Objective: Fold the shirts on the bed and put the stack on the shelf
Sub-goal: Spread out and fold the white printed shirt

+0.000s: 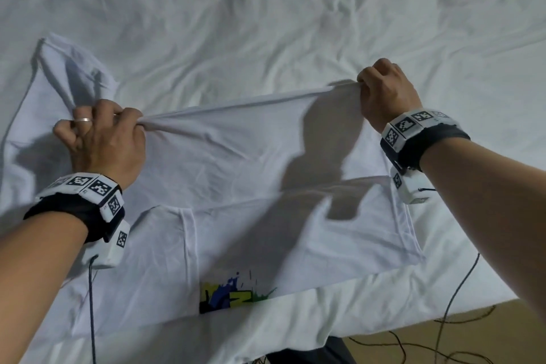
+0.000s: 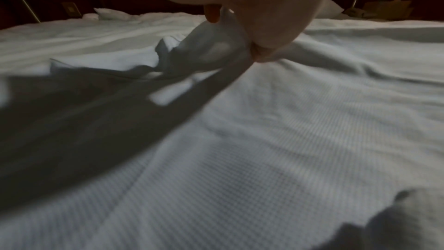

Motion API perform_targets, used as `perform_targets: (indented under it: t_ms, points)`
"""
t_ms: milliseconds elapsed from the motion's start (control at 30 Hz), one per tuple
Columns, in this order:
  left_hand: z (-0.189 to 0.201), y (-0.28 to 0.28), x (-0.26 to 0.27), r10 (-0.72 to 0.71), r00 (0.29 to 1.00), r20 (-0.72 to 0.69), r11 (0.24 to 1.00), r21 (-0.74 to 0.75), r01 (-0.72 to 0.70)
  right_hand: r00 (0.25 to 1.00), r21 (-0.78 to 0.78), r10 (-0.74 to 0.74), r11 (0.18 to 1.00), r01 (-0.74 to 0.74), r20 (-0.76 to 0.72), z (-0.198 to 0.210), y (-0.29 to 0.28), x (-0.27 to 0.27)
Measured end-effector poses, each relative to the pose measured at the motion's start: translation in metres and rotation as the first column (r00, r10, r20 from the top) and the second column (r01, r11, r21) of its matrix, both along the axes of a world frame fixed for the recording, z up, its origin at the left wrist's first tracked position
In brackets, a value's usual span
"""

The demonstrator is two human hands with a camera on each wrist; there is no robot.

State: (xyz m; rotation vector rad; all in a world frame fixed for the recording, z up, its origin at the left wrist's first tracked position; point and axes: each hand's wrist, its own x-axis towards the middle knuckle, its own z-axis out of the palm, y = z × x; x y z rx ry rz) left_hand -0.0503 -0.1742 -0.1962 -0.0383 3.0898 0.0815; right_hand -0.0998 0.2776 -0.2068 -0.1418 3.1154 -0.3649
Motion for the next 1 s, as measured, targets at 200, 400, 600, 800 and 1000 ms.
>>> perform_targets:
  t_ms: [200,400,600,800,1000]
  points:
    - [0.024,-0.004,0.030,-0.052,0.997,-0.059,0.998,-0.033,0.050,0.995,-0.010,-0.030,1.000,0.029,-0.092,0.019,0.005,0.046]
    - [0.047,-0.007,0.098,-0.152,0.983,-0.102,0.987,-0.068,0.145,0.987,-0.037,-0.126,0.992,0.123,-0.096,0.032,0.001,0.131]
    - [0.028,-0.017,0.171,-0.283,0.957,-0.062,0.951,-0.149,0.271,0.990,0.027,-0.135,0.991,0.134,0.029,0.014,0.000,0.210]
    - [0.013,-0.013,0.193,-0.273,0.962,-0.012,0.950,-0.161,0.267,0.987,0.100,-0.150,0.985,0.144,0.056,0.004,0.001,0.228]
    - [0.016,0.002,0.186,-0.253,0.963,0.089,0.960,-0.104,0.261,0.970,0.225,-0.187,0.963,0.149,0.158,0.012,0.000,0.224]
